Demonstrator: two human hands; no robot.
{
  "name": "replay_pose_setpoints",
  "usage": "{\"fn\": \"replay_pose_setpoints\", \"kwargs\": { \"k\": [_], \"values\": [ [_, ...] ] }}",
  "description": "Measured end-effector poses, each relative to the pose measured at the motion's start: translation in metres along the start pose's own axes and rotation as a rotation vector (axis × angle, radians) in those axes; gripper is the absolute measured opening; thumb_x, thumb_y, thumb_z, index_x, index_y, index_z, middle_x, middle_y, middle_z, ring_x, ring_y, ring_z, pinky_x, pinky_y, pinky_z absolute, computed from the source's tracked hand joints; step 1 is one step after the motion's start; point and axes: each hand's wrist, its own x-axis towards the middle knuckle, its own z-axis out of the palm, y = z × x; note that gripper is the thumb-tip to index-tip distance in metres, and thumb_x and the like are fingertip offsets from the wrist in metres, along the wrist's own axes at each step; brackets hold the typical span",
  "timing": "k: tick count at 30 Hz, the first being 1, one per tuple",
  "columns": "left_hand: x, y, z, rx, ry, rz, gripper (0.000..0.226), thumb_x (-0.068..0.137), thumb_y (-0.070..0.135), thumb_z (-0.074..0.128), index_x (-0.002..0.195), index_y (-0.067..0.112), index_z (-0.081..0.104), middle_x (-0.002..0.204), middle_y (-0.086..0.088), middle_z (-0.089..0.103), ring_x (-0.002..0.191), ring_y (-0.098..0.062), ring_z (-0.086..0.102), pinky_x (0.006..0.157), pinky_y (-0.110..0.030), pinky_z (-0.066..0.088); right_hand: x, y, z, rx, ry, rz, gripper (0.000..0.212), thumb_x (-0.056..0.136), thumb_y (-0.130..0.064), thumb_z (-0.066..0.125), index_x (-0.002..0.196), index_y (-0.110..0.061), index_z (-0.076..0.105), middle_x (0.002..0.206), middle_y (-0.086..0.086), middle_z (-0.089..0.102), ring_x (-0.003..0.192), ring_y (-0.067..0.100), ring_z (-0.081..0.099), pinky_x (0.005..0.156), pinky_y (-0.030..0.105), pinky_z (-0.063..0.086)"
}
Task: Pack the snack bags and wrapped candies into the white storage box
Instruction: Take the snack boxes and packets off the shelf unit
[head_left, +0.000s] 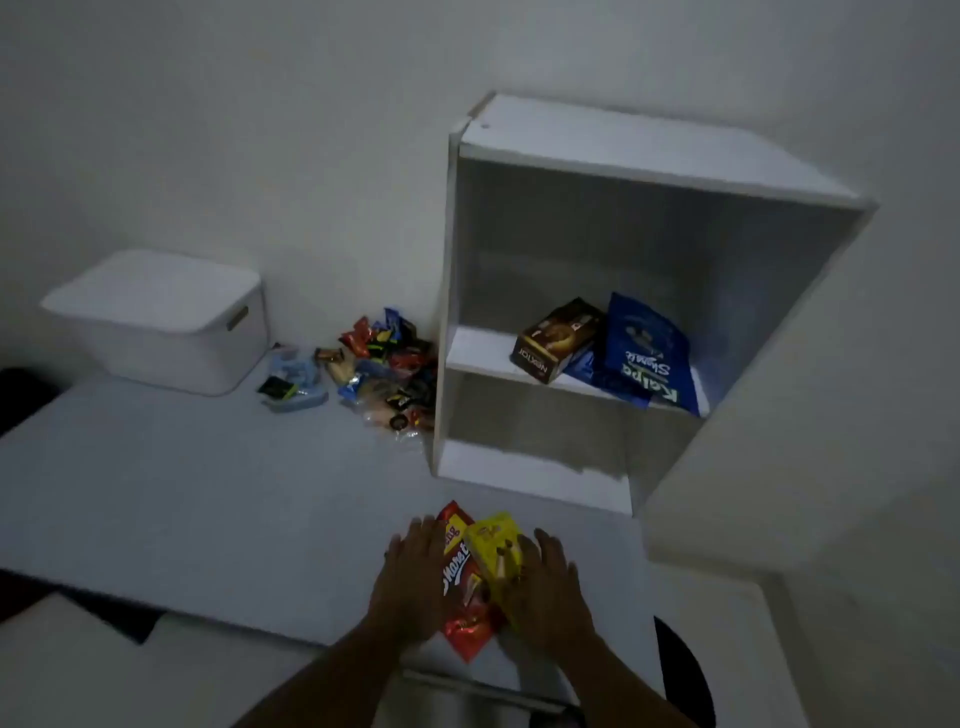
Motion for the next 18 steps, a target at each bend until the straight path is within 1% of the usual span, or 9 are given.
{"fn": "replay_pose_setpoints", "kwargs": {
  "k": [2,3,5,7,10,12,14,16,18],
  "values": [
    [0.005,0.002,0.017,-0.106,-0.01,0.063,0.068,0.092,0.061,0.042,0.138,0.01,0.042,0.131,-0.017,0.061,0.122,-0.038,0.056,0.097,-0.056,0.047,0.011,0.016,0.012,0.005,-0.066,-0.012,0.103,0.073,-0.089,0.006,0.155,-0.027,0.016,0.164,0.004,0.009,0.152,0.029,0.004,0.119,0.054,0.013],
    [0.007,0.002,0.035,-0.112,0.025,0.121,0.059,0.094,0.059,0.042,0.131,0.015,0.051,0.123,-0.02,0.065,0.116,-0.041,0.059,0.091,-0.059,0.049,0.016,0.025,0.02,-0.036,-0.072,-0.03,0.104,0.072,-0.091,0.007,0.155,-0.03,0.015,0.163,0.005,0.009,0.151,0.032,0.006,0.118,0.055,0.015],
    [0.008,0.001,0.059,0.003,0.017,0.195,0.05,0.095,0.055,0.046,0.128,0.021,0.061,0.128,-0.023,0.062,0.122,-0.047,0.054,0.091,-0.063,0.044,0.025,0.042,0.037,-0.106,-0.055,-0.097,0.089,0.082,-0.079,0.028,0.156,-0.034,0.01,0.163,0.007,0.01,0.15,0.037,0.01,0.115,0.056,0.02],
    [0.013,-0.001,0.073,0.008,-0.037,0.15,0.071,0.092,0.063,0.044,0.142,0.013,0.051,0.148,-0.019,0.046,0.139,-0.043,0.037,0.104,-0.061,0.034,0.032,0.058,0.053,-0.086,-0.1,-0.137,0.087,0.084,-0.07,0.043,0.157,-0.034,0.01,0.164,0.005,0.009,0.149,0.037,0.011,0.115,0.055,0.021],
    [0.015,-0.004,0.087,0.002,-0.171,0.026,0.105,0.074,0.077,0.05,0.15,0.007,0.034,0.157,-0.015,0.031,0.146,-0.036,0.025,0.112,-0.055,0.027,0.041,0.077,0.067,-0.076,-0.112,-0.207,0.085,0.085,-0.066,0.044,0.157,-0.027,0.018,0.162,0.007,0.018,0.144,0.043,0.022,0.11,0.057,0.03],
    [0.012,0.0,0.092,0.002,-0.219,-0.008,0.107,0.072,0.075,0.048,0.154,0.011,0.024,0.16,-0.013,0.025,0.148,-0.034,0.017,0.113,-0.057,0.029,0.044,0.088,0.07,-0.15,-0.112,-0.255,0.079,0.089,-0.058,0.044,0.156,-0.026,0.017,0.158,0.014,0.026,0.139,0.048,0.027,0.106,0.059,0.036],
    [0.007,0.007,0.096,0.007,-0.242,-0.068,0.104,0.076,0.073,0.041,0.156,0.013,0.015,0.162,-0.012,0.019,0.149,-0.034,0.011,0.117,-0.057,0.024,0.049,0.095,0.066,-0.185,-0.121,-0.283,0.078,0.09,-0.055,0.045,0.156,-0.027,0.015,0.157,0.016,0.027,0.138,0.049,0.029,0.106,0.058,0.036],
    [0.002,0.019,0.097,0.022,-0.223,-0.13,0.099,0.08,0.072,0.037,0.156,0.012,0.016,0.16,-0.014,0.023,0.148,-0.035,0.017,0.116,-0.056,0.027,0.053,0.103,0.061,-0.189,-0.13,-0.301,0.077,0.091,-0.057,0.044,0.156,-0.028,0.015,0.157,0.016,0.027,0.138,0.047,0.031,0.108,0.057,0.034],
    [-0.001,0.034,0.095,0.004,-0.187,-0.18,0.092,0.084,0.068,0.043,0.154,0.013,0.02,0.156,-0.014,0.034,0.145,-0.035,0.029,0.11,-0.055,0.037,0.057,0.112,0.056,-0.173,-0.143,-0.316,0.076,0.09,-0.058,0.043,0.155,-0.029,0.016,0.158,0.014,0.026,0.136,0.045,0.033,0.108,0.055,0.036]
  ]
}}
